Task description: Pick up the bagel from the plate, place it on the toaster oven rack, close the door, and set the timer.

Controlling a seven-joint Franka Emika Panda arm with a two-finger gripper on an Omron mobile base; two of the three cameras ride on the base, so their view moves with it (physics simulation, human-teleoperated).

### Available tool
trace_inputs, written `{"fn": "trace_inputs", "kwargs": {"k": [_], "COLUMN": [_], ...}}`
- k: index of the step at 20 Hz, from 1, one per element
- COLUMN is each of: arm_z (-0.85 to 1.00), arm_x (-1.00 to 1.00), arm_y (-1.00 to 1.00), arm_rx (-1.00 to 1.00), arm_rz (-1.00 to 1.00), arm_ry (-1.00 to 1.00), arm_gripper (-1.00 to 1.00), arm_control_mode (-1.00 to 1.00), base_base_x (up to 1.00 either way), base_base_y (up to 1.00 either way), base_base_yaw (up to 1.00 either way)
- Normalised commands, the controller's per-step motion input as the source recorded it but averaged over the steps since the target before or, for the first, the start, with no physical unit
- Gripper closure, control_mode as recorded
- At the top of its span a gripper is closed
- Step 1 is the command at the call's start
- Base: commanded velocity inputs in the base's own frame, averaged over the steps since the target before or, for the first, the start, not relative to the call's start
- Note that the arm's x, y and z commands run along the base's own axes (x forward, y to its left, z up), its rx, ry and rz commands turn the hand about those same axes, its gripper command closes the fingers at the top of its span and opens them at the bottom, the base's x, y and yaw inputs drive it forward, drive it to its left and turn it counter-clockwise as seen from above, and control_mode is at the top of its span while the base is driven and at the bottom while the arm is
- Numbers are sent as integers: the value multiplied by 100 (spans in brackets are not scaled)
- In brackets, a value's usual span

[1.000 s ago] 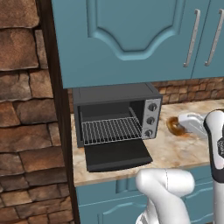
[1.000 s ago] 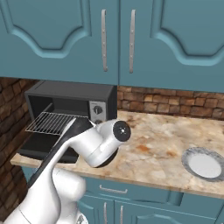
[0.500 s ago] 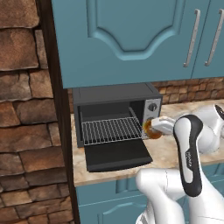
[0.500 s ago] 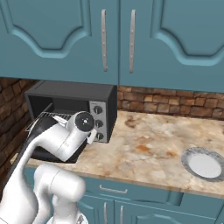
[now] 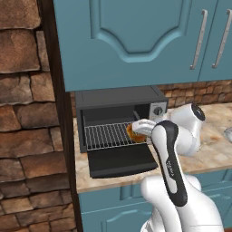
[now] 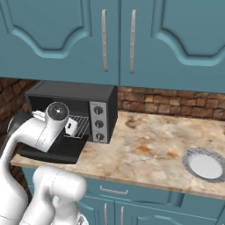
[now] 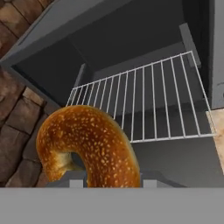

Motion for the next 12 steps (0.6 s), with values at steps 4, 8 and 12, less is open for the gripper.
{"fn": "trace_inputs", "kwargs": {"k": [4, 8, 12], "arm_z": [0, 0, -5], "arm_x": [21, 23, 24], "arm_y": [34, 24, 11], "arm_rx": [-9, -8, -6], "arm_rz": [0, 0, 0], "arm_ry": [0, 0, 0], "arm_gripper": [100, 100, 100], "arm_control_mode": [-100, -100, -100], "base_base_x": [0, 0, 0], "base_base_y": [0, 0, 0], "base_base_yaw": [0, 0, 0]}}
